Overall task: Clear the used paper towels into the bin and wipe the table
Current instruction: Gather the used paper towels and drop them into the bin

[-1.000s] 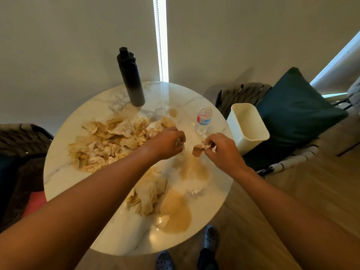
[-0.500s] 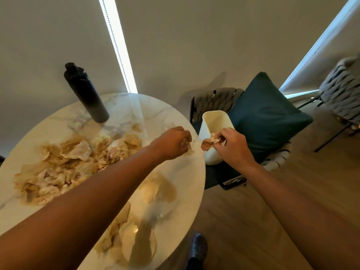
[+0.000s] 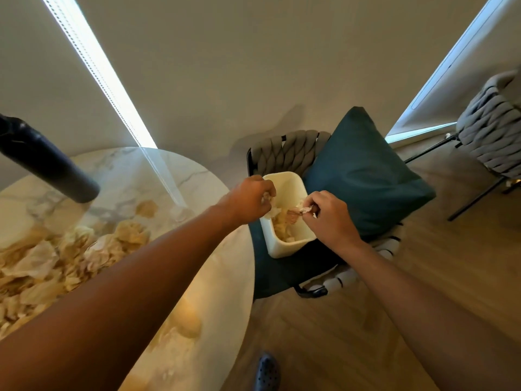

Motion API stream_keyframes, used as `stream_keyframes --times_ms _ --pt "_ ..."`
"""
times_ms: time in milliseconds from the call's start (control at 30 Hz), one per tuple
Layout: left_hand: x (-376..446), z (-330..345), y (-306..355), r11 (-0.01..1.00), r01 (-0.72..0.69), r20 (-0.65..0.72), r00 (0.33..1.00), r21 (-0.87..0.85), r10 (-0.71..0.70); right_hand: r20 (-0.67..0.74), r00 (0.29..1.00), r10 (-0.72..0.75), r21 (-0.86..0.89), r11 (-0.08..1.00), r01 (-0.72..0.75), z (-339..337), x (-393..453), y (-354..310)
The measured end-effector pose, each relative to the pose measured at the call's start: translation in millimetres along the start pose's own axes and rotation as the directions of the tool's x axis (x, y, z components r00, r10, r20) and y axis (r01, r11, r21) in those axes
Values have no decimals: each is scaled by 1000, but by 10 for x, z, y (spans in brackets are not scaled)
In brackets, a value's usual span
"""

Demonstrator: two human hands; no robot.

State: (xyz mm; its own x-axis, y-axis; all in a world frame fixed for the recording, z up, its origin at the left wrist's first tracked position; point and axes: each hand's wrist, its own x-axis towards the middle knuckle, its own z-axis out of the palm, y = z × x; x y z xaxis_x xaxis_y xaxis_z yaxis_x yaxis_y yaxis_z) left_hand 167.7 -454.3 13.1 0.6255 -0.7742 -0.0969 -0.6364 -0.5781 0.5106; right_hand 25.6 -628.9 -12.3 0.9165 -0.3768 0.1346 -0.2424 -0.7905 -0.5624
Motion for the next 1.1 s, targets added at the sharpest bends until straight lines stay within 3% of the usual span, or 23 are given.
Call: stream_keyframes --times_ms 200,467,800,1100 --pt "413 258 17 1000 21 7 1000 -8 -21 108 994 7 20 1000 -9 202 112 320" --pt "507 495 -5 992 112 35 993 -59 -110 147 989 23 36 999 -29 348 128 444" --pt "142 468 -42 994 109 89 990 -4 -108 143 990 -16 -7 1000 17 314 25 312" --pt "-526 351 -178 994 102 61 993 25 -104 229 973 -34 -65 997 50 328 -263 -186"
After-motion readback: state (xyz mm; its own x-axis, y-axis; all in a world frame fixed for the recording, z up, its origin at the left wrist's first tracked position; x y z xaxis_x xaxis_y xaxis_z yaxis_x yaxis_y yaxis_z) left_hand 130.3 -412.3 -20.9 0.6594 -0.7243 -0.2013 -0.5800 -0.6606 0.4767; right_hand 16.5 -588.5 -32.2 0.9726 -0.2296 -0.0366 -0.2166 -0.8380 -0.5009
